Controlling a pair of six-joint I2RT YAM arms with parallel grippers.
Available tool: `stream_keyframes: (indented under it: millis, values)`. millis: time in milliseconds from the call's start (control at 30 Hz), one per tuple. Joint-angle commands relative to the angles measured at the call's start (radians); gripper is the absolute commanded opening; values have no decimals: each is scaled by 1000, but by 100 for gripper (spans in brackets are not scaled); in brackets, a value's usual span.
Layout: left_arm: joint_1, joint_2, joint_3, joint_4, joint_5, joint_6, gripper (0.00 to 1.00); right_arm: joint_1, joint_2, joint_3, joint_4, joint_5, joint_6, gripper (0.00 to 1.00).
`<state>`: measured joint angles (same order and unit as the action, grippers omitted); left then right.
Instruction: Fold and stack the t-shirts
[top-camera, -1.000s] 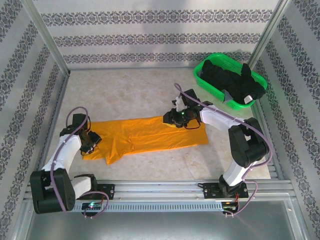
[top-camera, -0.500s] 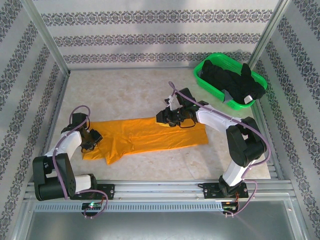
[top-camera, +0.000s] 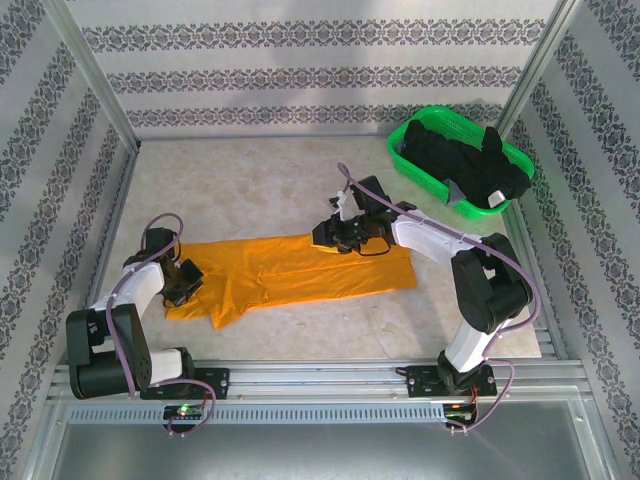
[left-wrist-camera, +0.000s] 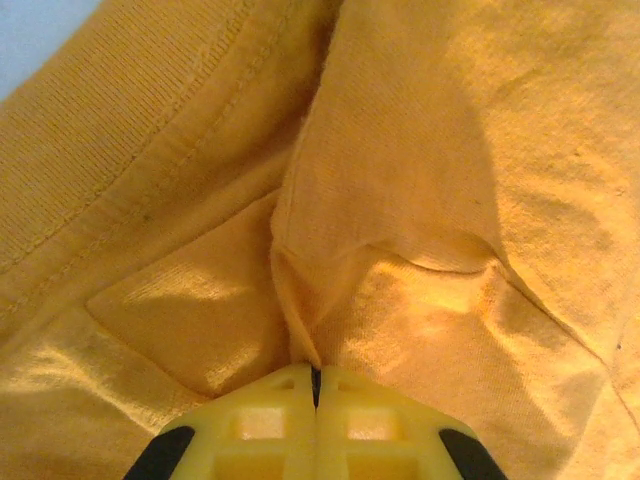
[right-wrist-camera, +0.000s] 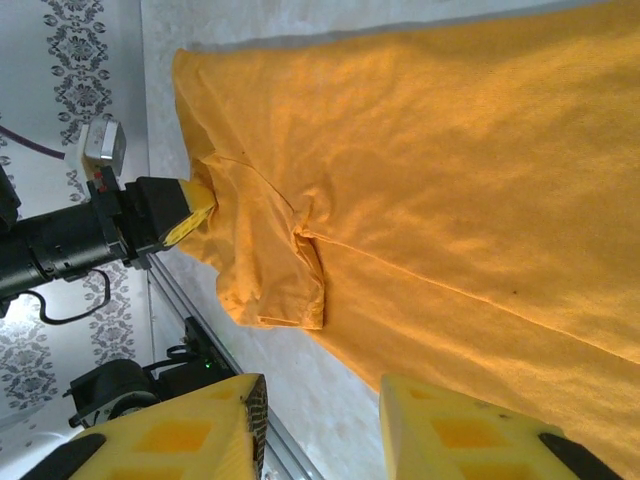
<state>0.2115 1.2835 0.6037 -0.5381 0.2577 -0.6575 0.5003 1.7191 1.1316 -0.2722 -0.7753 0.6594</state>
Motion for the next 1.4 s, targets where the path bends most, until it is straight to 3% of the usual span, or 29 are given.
stream_keyframes:
  millis: [0,333,767,1300,1367]
  values:
    - [8,-51,29,-64,-23,0,0,3,10,22,-6,11,-1,36]
    - [8,-104,114,-133,-26,-124,0,-10,19,48,-37,15,-13,35]
    - [20,152,346,-181,-69,-77,0,-14,15,41,-41,19,-14,35]
    - [31,425,433,-97,-155,0,0,-28,-19,-14,-45,52,-19,34]
    - [29,425,438,-104,-166,-2,8,-41,-25,-21,-60,76,-31,33]
